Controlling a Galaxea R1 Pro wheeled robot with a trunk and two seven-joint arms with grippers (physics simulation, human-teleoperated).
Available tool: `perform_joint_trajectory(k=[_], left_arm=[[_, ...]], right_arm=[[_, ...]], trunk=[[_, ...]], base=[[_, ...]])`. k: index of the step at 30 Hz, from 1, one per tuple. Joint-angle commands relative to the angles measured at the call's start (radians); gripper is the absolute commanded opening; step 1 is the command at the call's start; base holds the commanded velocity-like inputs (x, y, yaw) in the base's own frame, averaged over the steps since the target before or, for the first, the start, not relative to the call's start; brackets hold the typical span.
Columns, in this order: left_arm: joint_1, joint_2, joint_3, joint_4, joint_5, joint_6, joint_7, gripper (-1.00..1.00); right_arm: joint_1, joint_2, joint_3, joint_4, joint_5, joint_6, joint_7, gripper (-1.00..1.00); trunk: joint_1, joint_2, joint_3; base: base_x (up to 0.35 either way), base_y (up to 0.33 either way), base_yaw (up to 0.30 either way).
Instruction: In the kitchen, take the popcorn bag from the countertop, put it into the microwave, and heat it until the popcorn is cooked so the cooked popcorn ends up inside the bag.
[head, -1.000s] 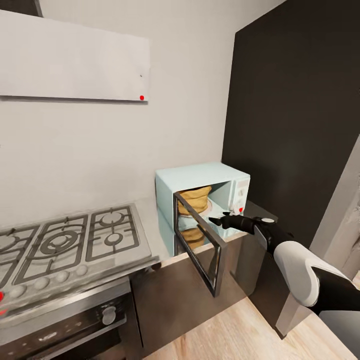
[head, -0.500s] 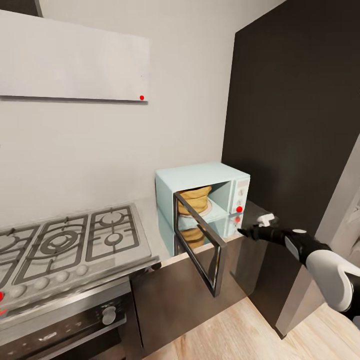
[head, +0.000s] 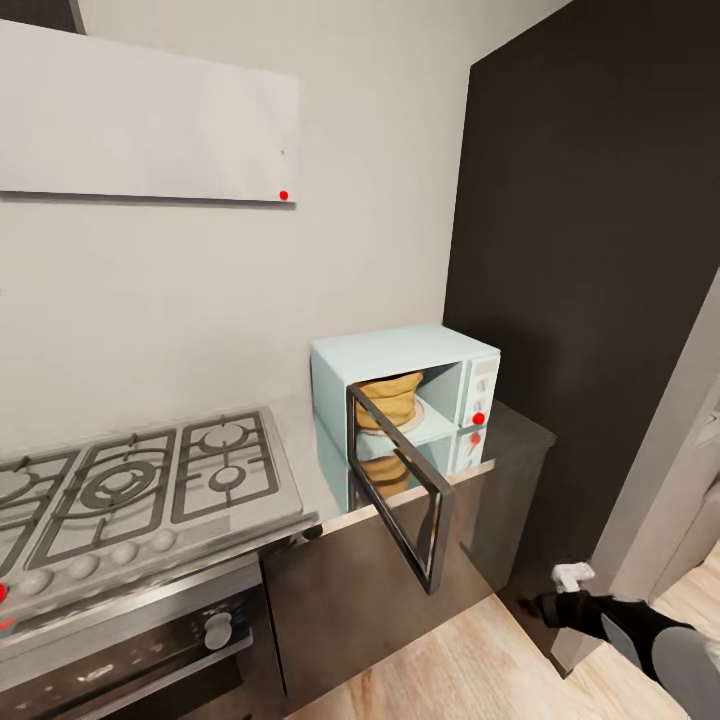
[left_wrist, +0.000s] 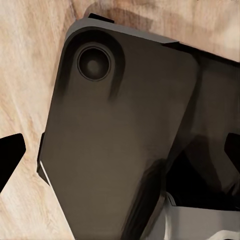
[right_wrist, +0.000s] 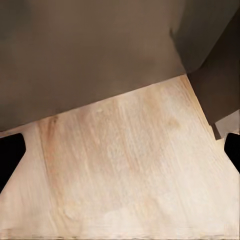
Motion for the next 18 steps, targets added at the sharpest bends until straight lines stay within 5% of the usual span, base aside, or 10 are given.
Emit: perform_joint_trajectory(k=[1, 9, 18], left_arm=[[0.000, 0.000, 0.001, -0.001, 0.004, -0.002, 0.000, 1.00], [0.000, 0.000, 0.001, -0.001, 0.005, -0.002, 0.000, 1.00], [0.000, 0.000, 0.001, -0.001, 0.005, -0.002, 0.000, 1.00]], right_arm=[[0.009, -0.001, -0.010, 0.002, 0.006, 0.001, 0.000, 1.00], [0.136, 0.008, -0.010, 0.003, 0.003, 0.000, -0.052, 1.00], [0.303, 0.036, -0.015, 0.007, -0.005, -0.012, -0.237, 1.00]], trunk=[[0.000, -0.001, -0.001], [0.000, -0.001, -0.001], [0.000, -0.001, -0.001]], base=[[0.000, 0.000, 0.000], [0.000, 0.000, 0.000], [0.000, 0.000, 0.000]])
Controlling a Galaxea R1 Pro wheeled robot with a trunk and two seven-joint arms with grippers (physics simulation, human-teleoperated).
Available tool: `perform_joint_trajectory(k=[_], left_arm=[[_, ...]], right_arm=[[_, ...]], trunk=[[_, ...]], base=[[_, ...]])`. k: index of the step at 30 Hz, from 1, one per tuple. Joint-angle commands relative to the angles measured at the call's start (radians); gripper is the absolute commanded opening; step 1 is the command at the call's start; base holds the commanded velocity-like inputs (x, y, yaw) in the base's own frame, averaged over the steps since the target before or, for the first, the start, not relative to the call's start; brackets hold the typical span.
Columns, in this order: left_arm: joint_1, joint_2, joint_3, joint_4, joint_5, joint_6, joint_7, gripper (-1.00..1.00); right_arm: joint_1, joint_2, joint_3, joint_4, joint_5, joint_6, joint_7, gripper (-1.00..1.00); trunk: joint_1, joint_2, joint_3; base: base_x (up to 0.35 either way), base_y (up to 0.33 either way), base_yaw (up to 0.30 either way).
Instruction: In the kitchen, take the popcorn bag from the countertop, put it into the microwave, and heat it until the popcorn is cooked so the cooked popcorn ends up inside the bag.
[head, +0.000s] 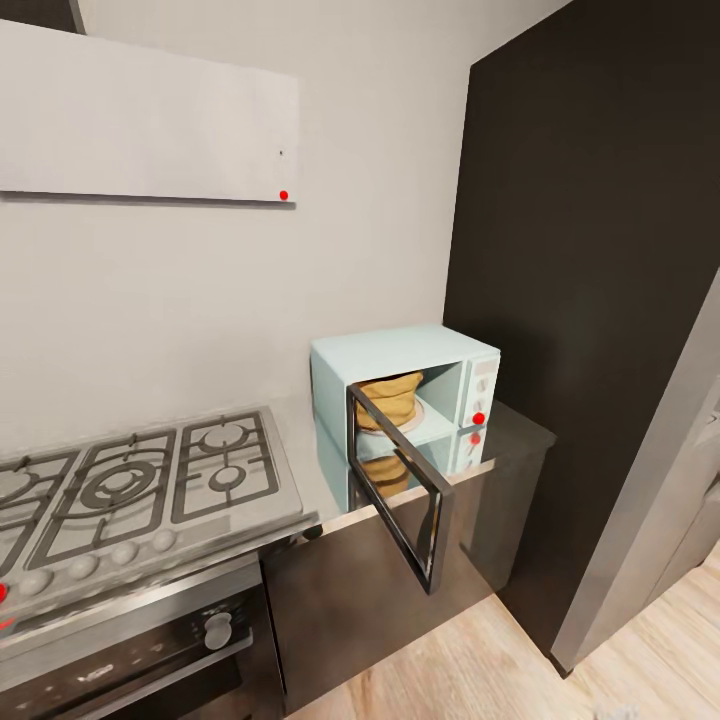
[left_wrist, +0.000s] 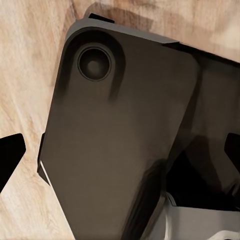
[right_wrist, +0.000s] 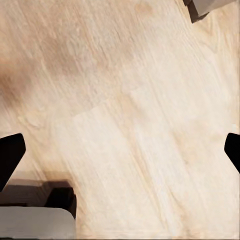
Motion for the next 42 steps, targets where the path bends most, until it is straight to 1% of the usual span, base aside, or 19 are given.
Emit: perform_joint_trajectory(k=[1, 3, 5, 9, 10, 12, 13, 14, 16, 18, 23, 42], left_arm=[[0.000, 0.000, 0.001, -0.001, 0.004, -0.002, 0.000, 1.00], [0.000, -0.001, 0.001, -0.001, 0.004, -0.002, 0.000, 1.00], [0.000, -0.001, 0.001, -0.001, 0.004, -0.002, 0.000, 1.00], [0.000, -0.003, 0.001, -0.001, 0.004, -0.002, 0.000, 1.00], [0.000, -0.003, 0.001, -0.001, 0.004, -0.002, 0.000, 1.00], [0.000, -0.003, 0.001, -0.001, 0.004, -0.002, 0.000, 1.00], [0.000, -0.003, 0.001, -0.001, 0.004, -0.002, 0.000, 1.00], [0.000, -0.003, 0.001, -0.001, 0.004, -0.002, 0.000, 1.00], [0.000, -0.003, 0.002, -0.001, 0.004, -0.002, 0.000, 1.00], [0.000, -0.004, 0.003, -0.001, 0.004, -0.002, 0.000, 1.00], [0.000, -0.005, 0.003, -0.001, 0.004, -0.002, 0.000, 1.00], [0.000, -0.003, 0.003, -0.001, 0.004, -0.002, 0.000, 1.00]], right_arm=[[0.030, 0.007, -0.010, 0.002, 0.007, -0.020, -0.011, 1.00], [0.089, 0.025, -0.012, 0.002, 0.006, -0.056, -0.043, 1.00], [0.147, 0.038, -0.013, 0.002, 0.006, -0.074, -0.065, 1.00], [0.243, 0.044, -0.016, 0.002, -0.001, -0.074, -0.071, 1.00], [0.254, 0.044, -0.017, 0.003, -0.002, -0.072, -0.071, 1.00], [0.303, 0.045, -0.019, 0.003, -0.034, -0.078, -0.069, 1.00], [0.336, 0.045, -0.019, 0.003, -0.069, -0.083, -0.066, 1.00], [0.346, 0.045, -0.019, 0.003, -0.081, -0.085, -0.065, 1.00], [0.361, 0.050, -0.019, 0.003, -0.097, -0.088, -0.064, 1.00], [0.365, 0.056, -0.019, 0.003, -0.100, -0.089, -0.066, 1.00], [0.367, 0.059, -0.018, 0.003, -0.099, -0.088, -0.067, 1.00], [0.367, 0.059, -0.018, 0.003, -0.099, -0.088, -0.072, 1.00]], trunk=[[0.000, -0.001, -0.001], [0.000, -0.001, -0.001], [0.000, -0.001, -0.001], [0.000, -0.001, -0.001], [0.000, -0.001, -0.001], [0.000, -0.001, -0.001], [0.000, -0.001, -0.001], [0.000, -0.001, -0.001], [0.000, -0.001, -0.001], [0.000, -0.001, -0.001], [0.000, -0.001, -0.001], [0.000, -0.001, -0.001]], base=[[0.000, 0.000, 0.000], [0.000, 0.000, 0.000], [0.000, 0.000, 0.000], [0.000, 0.000, 0.000], [0.000, 0.000, 0.000], [0.000, 0.000, 0.000], [0.000, 0.000, 0.000], [0.000, 0.000, 0.000], [0.000, 0.000, 0.064], [0.000, 0.000, 0.208], [0.000, 0.000, 0.260], [0.000, 0.000, 0.269]])
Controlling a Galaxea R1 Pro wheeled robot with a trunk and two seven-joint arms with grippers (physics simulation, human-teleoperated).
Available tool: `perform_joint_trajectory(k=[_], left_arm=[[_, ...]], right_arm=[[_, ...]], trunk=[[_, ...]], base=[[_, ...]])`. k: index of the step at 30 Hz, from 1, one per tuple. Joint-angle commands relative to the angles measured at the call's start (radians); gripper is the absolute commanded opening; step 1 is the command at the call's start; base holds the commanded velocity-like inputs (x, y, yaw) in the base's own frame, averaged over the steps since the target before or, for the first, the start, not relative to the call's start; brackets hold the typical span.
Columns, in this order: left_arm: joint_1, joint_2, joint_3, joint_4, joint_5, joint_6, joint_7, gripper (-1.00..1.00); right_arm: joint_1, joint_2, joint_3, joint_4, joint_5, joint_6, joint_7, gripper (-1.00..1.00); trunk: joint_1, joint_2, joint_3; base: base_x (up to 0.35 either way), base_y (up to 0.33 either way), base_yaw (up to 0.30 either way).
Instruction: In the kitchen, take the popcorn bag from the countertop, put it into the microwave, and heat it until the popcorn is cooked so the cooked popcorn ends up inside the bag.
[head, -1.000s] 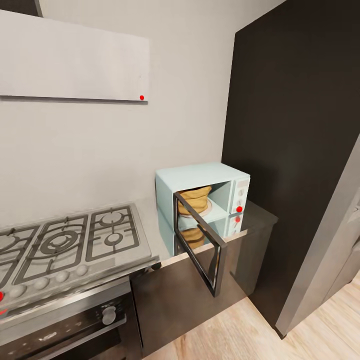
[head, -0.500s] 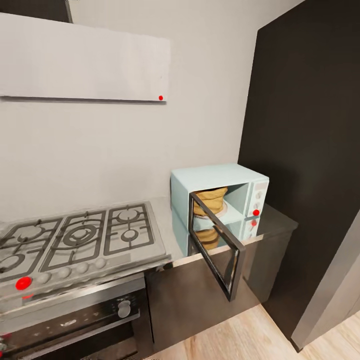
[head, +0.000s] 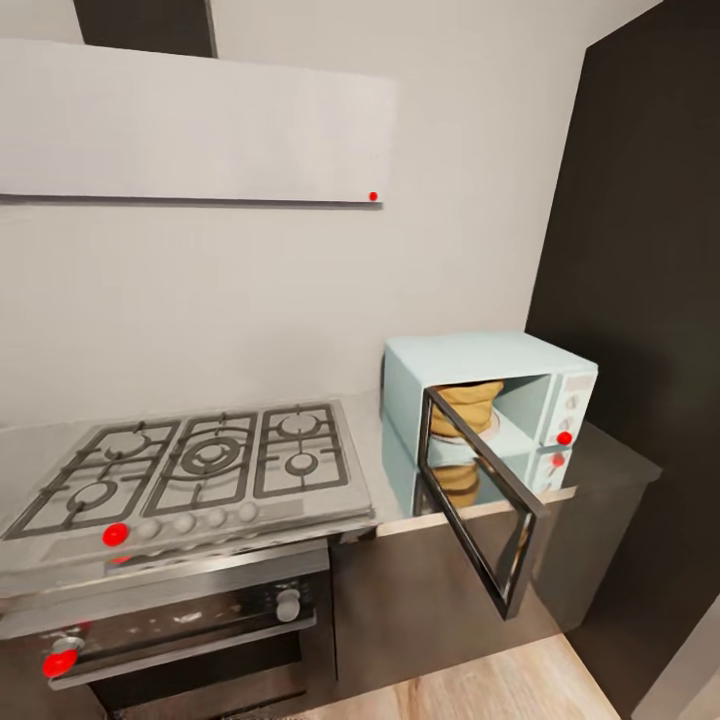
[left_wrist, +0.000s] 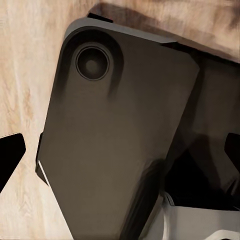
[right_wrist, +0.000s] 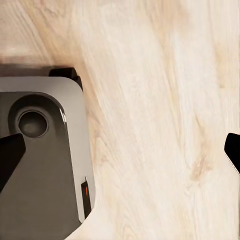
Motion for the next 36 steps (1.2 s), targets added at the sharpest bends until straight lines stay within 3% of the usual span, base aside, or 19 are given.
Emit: perform_joint_trajectory(k=[1, 12, 23, 36], left_arm=[[0.000, 0.000, 0.001, -0.001, 0.004, -0.002, 0.000, 1.00], [0.000, 0.000, 0.001, -0.001, 0.005, -0.002, 0.000, 1.00], [0.000, 0.000, 0.001, -0.001, 0.005, -0.002, 0.000, 1.00], [0.000, 0.000, 0.001, -0.001, 0.004, -0.002, 0.000, 1.00]], right_arm=[[-0.001, -0.001, -0.008, 0.003, 0.009, -0.006, 0.002, 1.00], [-0.001, 0.001, -0.008, 0.003, 0.010, -0.007, 0.002, 1.00], [-0.001, 0.019, -0.008, 0.002, 0.011, -0.009, 0.000, 1.00], [-0.001, 0.018, -0.004, 0.002, 0.015, -0.026, 0.001, 1.00]], trunk=[[0.000, -0.001, -0.001], [0.000, -0.001, -0.001], [0.000, -0.001, -0.001], [0.000, -0.001, -0.001]], base=[[0.000, 0.000, 0.269], [0.000, 0.000, 0.269], [0.000, -0.013, 0.259], [0.000, -0.251, 0.019]])
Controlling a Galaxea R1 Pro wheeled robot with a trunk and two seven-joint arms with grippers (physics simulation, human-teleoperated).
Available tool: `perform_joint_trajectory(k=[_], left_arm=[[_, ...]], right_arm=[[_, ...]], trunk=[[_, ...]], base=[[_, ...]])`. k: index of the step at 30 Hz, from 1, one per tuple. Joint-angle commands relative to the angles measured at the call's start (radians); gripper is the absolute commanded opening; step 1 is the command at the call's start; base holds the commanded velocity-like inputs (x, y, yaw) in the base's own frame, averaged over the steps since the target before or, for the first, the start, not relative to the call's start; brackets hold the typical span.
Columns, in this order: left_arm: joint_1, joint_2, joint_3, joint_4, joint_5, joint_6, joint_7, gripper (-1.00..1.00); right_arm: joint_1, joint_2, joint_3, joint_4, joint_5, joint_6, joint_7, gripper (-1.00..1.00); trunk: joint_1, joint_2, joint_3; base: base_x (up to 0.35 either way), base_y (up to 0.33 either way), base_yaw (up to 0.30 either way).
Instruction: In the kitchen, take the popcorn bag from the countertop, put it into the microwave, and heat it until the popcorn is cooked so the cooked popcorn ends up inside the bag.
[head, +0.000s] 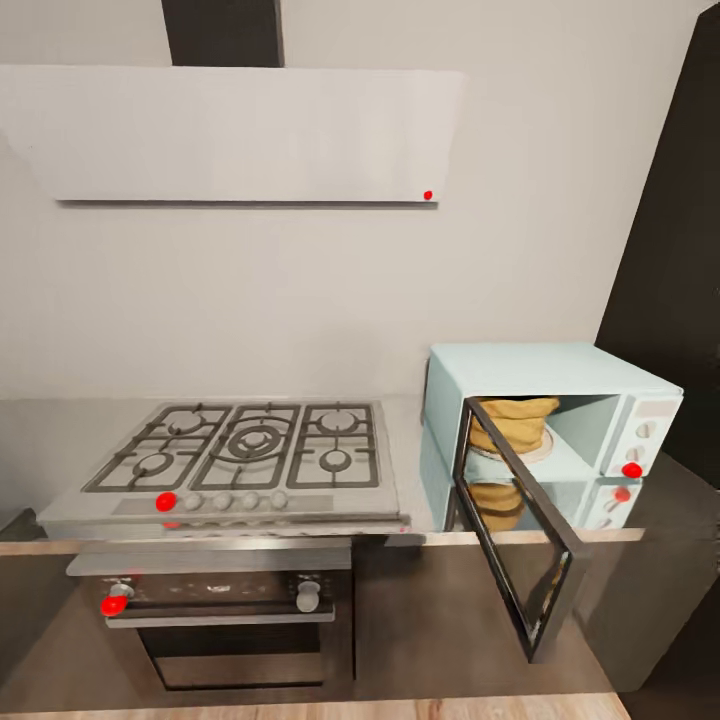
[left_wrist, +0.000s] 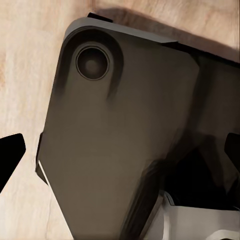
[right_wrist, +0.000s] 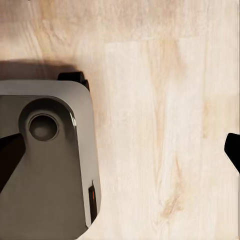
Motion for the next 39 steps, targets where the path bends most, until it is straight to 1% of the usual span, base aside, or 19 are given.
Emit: perform_joint_trajectory(k=[1, 29, 39], left_arm=[[0.000, 0.000, 0.001, -0.001, 0.004, -0.002, 0.000, 1.00], [0.000, 0.000, 0.001, -0.001, 0.004, -0.002, 0.000, 1.00], [0.000, 0.001, 0.001, -0.001, 0.006, -0.002, 0.000, 1.00]], right_arm=[[-0.001, -0.001, -0.008, 0.003, 0.008, -0.007, 0.002, 1.00], [-0.001, -0.001, -0.006, 0.003, 0.008, -0.007, 0.002, 1.00], [-0.001, -0.002, -0.006, 0.003, 0.008, -0.007, 0.002, 1.00]], trunk=[[0.000, -0.001, -0.001], [0.000, -0.001, -0.001], [0.000, -0.001, -0.001]], base=[[0.000, -0.280, 0.000], [0.000, -0.280, 0.005], [0.000, -0.044, 0.210]])
